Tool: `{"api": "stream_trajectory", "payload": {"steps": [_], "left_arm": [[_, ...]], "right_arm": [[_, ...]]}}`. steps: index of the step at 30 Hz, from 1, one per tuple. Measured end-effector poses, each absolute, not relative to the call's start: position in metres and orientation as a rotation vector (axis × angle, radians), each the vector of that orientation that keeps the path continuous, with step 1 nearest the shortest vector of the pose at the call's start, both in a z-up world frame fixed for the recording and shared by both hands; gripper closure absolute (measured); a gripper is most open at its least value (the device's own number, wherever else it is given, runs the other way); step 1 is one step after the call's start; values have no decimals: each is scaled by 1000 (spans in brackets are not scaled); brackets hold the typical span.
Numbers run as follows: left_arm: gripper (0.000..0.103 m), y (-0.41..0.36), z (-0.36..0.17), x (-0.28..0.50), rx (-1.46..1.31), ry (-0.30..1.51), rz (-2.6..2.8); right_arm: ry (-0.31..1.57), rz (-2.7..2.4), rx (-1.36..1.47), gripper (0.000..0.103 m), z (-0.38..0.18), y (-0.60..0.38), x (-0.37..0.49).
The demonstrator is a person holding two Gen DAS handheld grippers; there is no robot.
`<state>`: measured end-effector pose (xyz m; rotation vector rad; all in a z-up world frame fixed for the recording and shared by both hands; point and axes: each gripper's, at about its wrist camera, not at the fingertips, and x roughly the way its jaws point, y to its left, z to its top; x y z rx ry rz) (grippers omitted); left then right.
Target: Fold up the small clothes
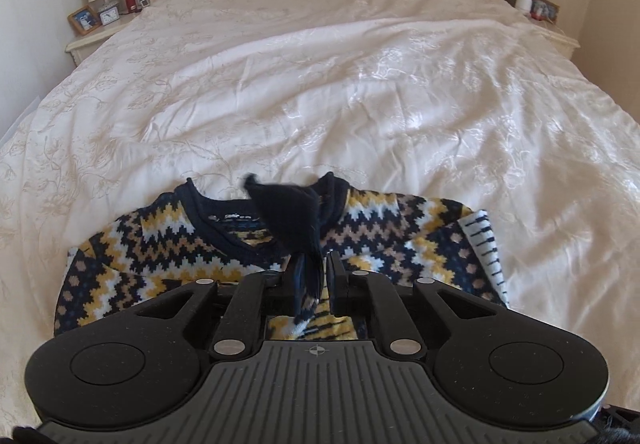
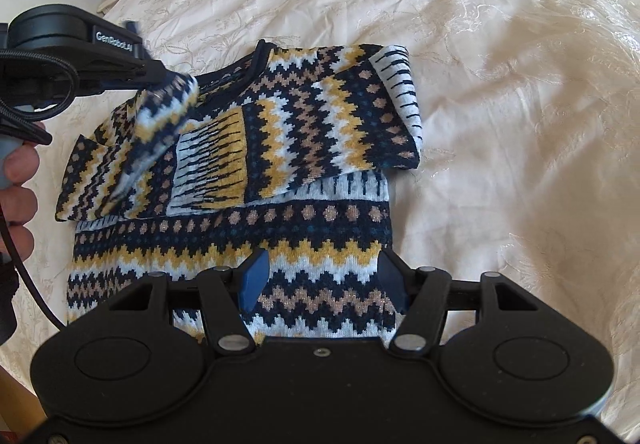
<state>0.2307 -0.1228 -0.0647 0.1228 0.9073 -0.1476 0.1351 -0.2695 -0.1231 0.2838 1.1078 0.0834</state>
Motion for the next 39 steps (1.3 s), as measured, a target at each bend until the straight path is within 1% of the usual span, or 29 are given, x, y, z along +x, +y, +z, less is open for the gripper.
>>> {"api": "stream_trajectory", "payload": {"steps": [1,2,4,7,11,18,25,29,31,32,39], "left_arm": [[71,-127,-64,230,138,908,-161],[67,-130,-62,228,148,900,-177],[67,-135,-57,224,173,877,-214],[61,-134,-53,215,232,849,-256],[56,-110,-60,204,276,855,-239],[55,-41,-93,196,301,983,-107],[55,21,-113,190,204,1082,20],[55,39,-115,188,166,1087,68],[55,45,-117,187,149,1099,84],[55,47,-118,187,142,1108,91],[55,58,-125,188,124,1141,123]], "right_arm": [[1107,83,284,39,-123,-269,135],[1105,82,285,39,-122,-269,135],[1100,73,293,39,-122,-268,136],[1101,49,303,39,-125,-266,141],[1094,24,308,39,-125,-260,149],[1069,11,291,39,-122,-250,179],[1073,4,320,39,-137,-247,216],[1101,6,327,40,-150,-248,233],[1121,27,334,47,-158,-249,240],[1134,39,339,47,-161,-249,243],[1178,47,352,48,-180,-249,253]]}}
